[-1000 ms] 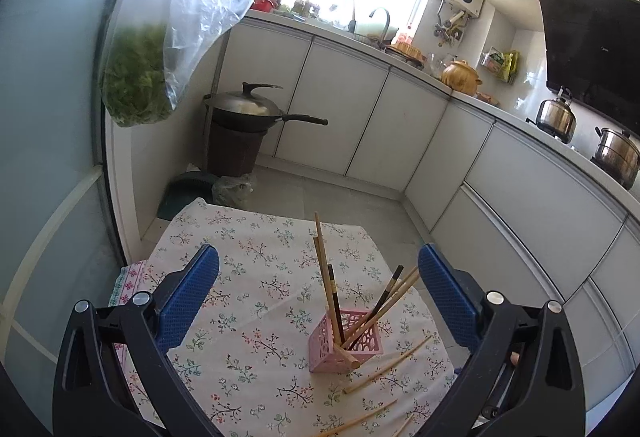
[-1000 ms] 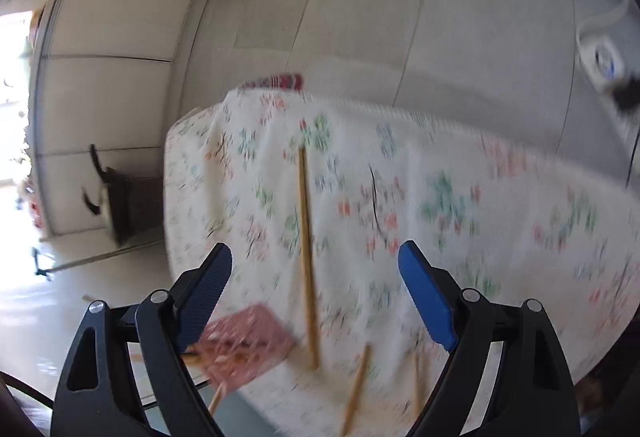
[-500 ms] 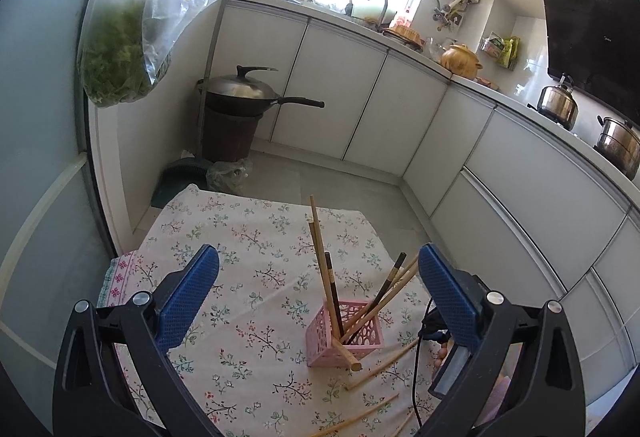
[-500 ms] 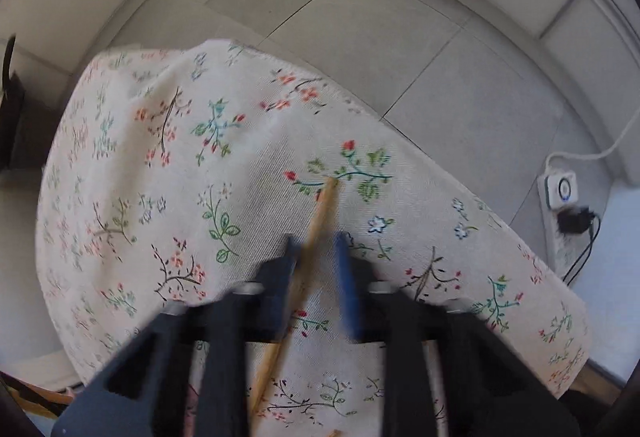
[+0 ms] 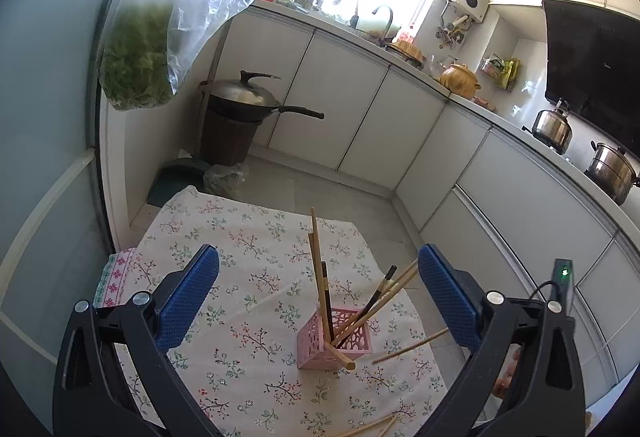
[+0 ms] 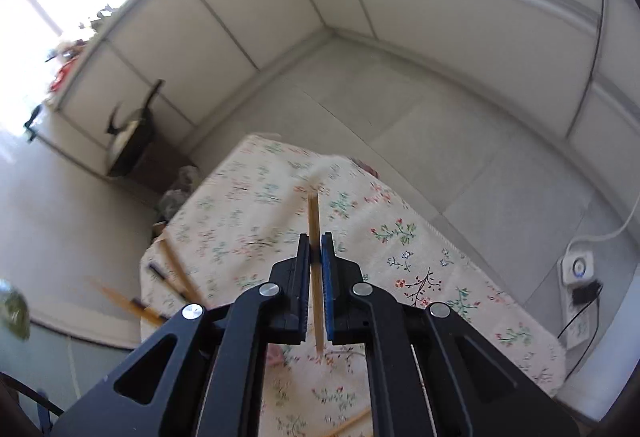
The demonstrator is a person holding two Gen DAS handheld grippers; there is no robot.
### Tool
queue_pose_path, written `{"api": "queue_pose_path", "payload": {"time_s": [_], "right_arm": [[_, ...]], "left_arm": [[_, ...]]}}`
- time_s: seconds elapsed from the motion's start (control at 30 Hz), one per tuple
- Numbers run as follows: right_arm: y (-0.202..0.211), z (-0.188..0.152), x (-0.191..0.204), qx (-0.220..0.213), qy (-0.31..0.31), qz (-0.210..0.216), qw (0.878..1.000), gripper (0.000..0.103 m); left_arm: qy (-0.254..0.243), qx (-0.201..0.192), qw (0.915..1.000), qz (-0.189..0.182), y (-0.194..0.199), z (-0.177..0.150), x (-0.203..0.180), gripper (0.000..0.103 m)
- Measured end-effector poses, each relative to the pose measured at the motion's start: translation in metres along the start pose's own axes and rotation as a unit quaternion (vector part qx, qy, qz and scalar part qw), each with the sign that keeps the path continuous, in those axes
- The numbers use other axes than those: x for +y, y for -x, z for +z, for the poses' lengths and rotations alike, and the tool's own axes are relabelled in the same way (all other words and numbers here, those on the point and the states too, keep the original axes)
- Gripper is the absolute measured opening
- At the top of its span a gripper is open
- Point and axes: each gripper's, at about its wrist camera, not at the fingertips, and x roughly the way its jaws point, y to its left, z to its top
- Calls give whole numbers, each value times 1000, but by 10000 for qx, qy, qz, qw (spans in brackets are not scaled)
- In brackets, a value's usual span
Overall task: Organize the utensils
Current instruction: 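Carry the chopstick over the pink holder and open the right gripper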
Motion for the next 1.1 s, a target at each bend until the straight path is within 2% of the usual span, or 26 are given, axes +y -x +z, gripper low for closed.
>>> {"api": "queue_pose_path", "payload": {"time_s": [0.13,0.27,0.53,0.67,0.8,1.1], "right_arm": [[55,3,24,-391,448,128,9981,6],[96,13,43,-582,622,274,9960,6],[143,11,90,-707,1127,498,9899,6],[141,2,112,-675,1415,477,9865,6],[122,-6,126,-572,1559,465,9850,6],[73,-26,134,-164,1612,342,9862,6]], "left_arm": [[73,-31,10000,22,3,3,5,96],[148,-23,9999,21,5,5,11,96],[253,-65,9997,-31,10,8,16,96],[246,-43,9997,-28,9,8,15,96],[259,-40,9997,-18,9,8,16,96],[293,27,9996,16,4,9,20,96]]}}
